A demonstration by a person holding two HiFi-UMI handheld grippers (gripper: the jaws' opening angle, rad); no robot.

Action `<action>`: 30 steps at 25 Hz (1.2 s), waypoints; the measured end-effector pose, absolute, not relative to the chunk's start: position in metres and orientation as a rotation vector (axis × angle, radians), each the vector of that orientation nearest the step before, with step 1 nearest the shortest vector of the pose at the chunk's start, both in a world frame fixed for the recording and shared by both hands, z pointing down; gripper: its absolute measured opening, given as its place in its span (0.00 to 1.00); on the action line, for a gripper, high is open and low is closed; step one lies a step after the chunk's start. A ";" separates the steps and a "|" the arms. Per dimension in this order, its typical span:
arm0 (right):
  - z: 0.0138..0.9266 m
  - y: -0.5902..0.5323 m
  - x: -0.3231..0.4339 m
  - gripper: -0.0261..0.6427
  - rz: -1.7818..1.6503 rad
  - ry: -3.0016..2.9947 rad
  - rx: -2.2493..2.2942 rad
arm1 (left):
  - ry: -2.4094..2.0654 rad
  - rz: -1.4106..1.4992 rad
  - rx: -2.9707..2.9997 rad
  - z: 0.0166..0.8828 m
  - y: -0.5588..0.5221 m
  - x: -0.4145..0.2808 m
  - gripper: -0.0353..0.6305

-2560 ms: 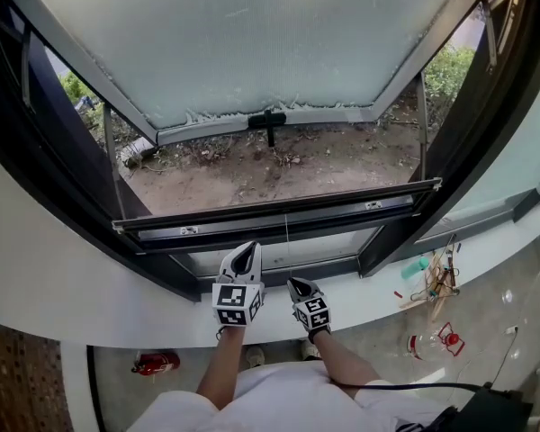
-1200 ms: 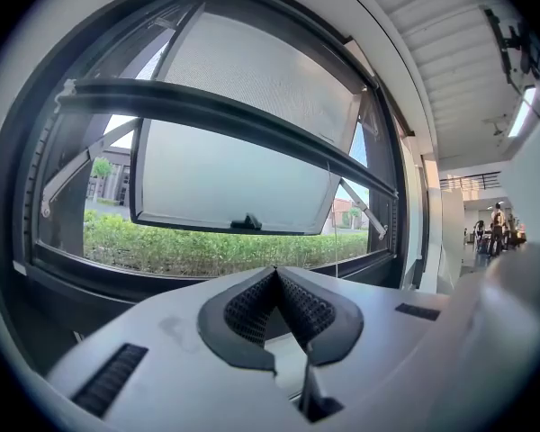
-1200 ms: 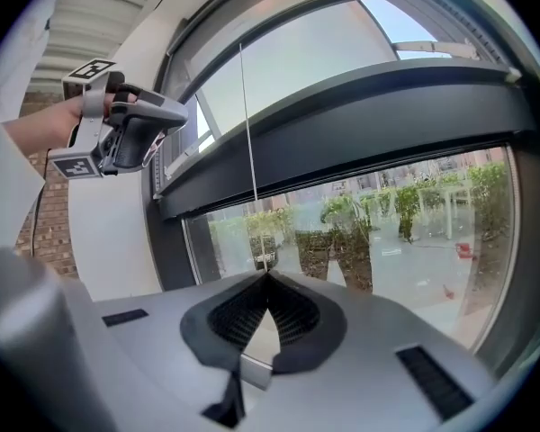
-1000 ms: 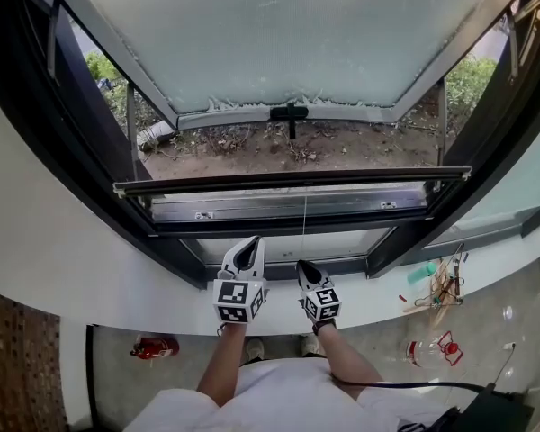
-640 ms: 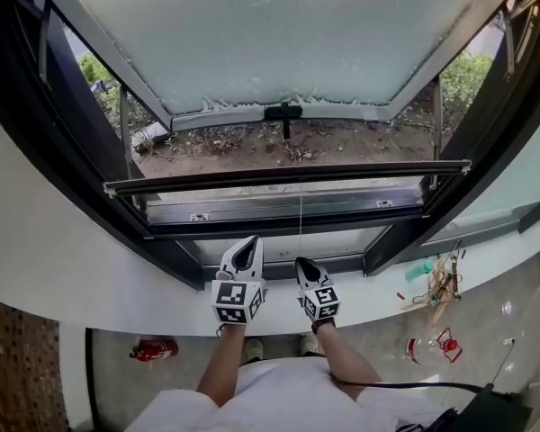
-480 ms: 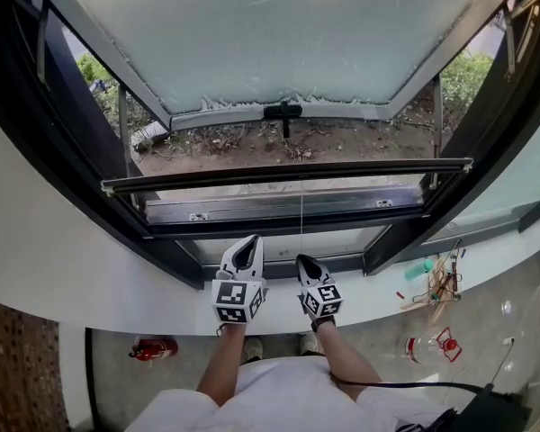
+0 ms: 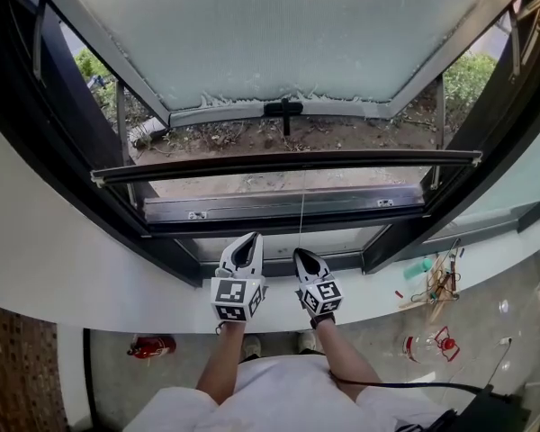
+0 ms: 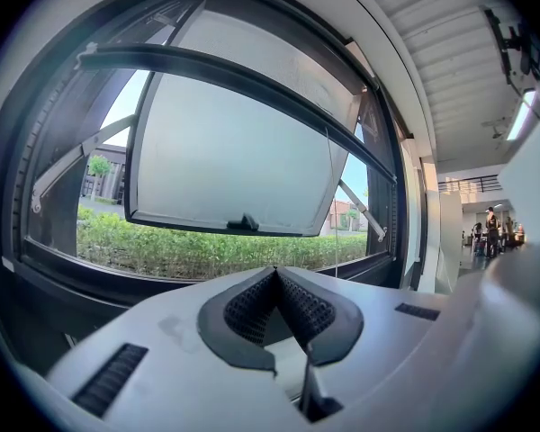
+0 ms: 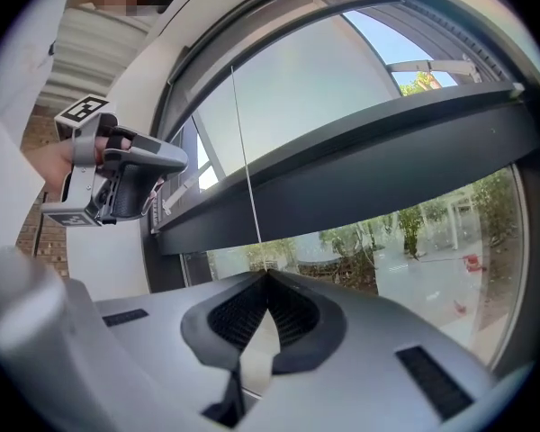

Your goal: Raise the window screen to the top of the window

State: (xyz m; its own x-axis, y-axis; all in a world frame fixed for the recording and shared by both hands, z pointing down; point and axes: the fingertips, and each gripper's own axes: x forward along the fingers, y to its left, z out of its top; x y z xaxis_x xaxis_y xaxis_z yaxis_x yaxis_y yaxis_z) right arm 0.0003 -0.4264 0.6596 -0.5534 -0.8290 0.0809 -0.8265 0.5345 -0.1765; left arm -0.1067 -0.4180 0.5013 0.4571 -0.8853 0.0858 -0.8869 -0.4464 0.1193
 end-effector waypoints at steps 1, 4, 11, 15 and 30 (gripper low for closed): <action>0.656 -0.427 0.000 0.04 -0.293 2.737 -1.473 | -1.562 0.015 2.556 0.501 -0.419 -0.106 0.06; 0.645 -0.427 -0.003 0.04 -0.263 2.737 -1.456 | -1.556 0.012 2.564 0.499 -0.420 -0.104 0.06; 0.636 -0.419 -0.011 0.04 -0.253 2.739 -1.404 | -1.548 0.008 2.577 0.495 -0.422 -0.100 0.06; 0.627 -0.419 -0.009 0.04 -0.231 2.727 -1.402 | -1.541 0.006 2.583 0.494 -0.423 -0.099 0.06; 0.618 -0.416 -0.009 0.04 -0.195 2.731 -1.412 | -1.509 0.004 2.601 0.493 -0.424 -0.090 0.06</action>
State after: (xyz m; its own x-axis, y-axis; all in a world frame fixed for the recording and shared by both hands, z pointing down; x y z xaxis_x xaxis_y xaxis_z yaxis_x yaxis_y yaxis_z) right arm -0.0086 -0.4159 0.6183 -0.5780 -0.8160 0.0039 -0.8082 0.5719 -0.1404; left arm -0.0904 -0.4242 0.4929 0.4986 -0.8641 0.0694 -0.8644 -0.4895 0.1149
